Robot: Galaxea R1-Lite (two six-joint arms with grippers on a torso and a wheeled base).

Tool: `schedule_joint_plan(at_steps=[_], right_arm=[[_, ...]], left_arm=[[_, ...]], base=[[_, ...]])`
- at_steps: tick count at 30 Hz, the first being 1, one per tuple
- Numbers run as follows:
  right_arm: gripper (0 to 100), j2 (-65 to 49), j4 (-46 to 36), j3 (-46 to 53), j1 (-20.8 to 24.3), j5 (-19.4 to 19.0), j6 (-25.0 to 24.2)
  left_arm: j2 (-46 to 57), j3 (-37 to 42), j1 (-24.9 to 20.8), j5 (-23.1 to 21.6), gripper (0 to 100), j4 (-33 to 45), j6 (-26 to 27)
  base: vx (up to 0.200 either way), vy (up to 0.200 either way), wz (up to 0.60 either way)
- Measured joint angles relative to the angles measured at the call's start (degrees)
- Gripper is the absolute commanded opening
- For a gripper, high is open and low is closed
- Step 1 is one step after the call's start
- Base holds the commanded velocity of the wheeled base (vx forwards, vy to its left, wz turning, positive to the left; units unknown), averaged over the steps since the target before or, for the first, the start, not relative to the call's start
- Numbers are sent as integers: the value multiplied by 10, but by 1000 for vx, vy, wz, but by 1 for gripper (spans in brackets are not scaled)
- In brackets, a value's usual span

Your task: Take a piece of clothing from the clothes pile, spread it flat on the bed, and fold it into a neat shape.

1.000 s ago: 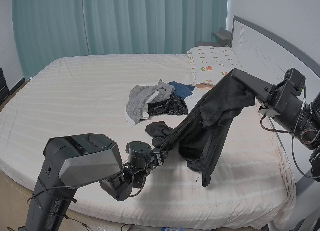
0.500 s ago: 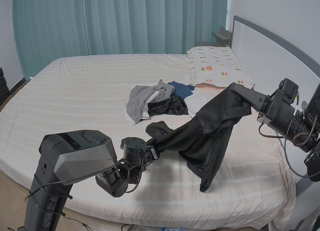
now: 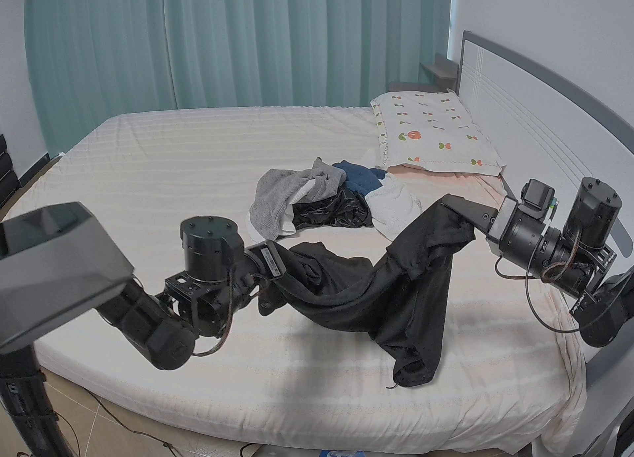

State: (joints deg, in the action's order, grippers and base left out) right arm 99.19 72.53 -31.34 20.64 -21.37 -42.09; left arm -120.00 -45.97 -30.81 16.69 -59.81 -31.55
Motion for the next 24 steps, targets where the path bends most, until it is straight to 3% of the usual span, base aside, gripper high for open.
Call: schedule_joint_plan(at_steps=[7, 11, 19, 24], right_arm=[[0, 11, 6, -75, -9, 67, 18], [0, 4, 7, -87, -9, 83, 27], [0, 3, 8, 2, -9, 95, 31], [0, 27, 10, 46, -11, 103, 16]], left_arm=[[110, -14, 20, -8, 0, 64, -7], [149, -1, 23, -10, 0, 68, -11], [205, 95, 21, -25, 0, 70, -26], [220, 147, 17, -28, 0, 69, -69]], base=[[0, 0, 0], [0, 0, 0], [0, 0, 0], [0, 0, 0]])
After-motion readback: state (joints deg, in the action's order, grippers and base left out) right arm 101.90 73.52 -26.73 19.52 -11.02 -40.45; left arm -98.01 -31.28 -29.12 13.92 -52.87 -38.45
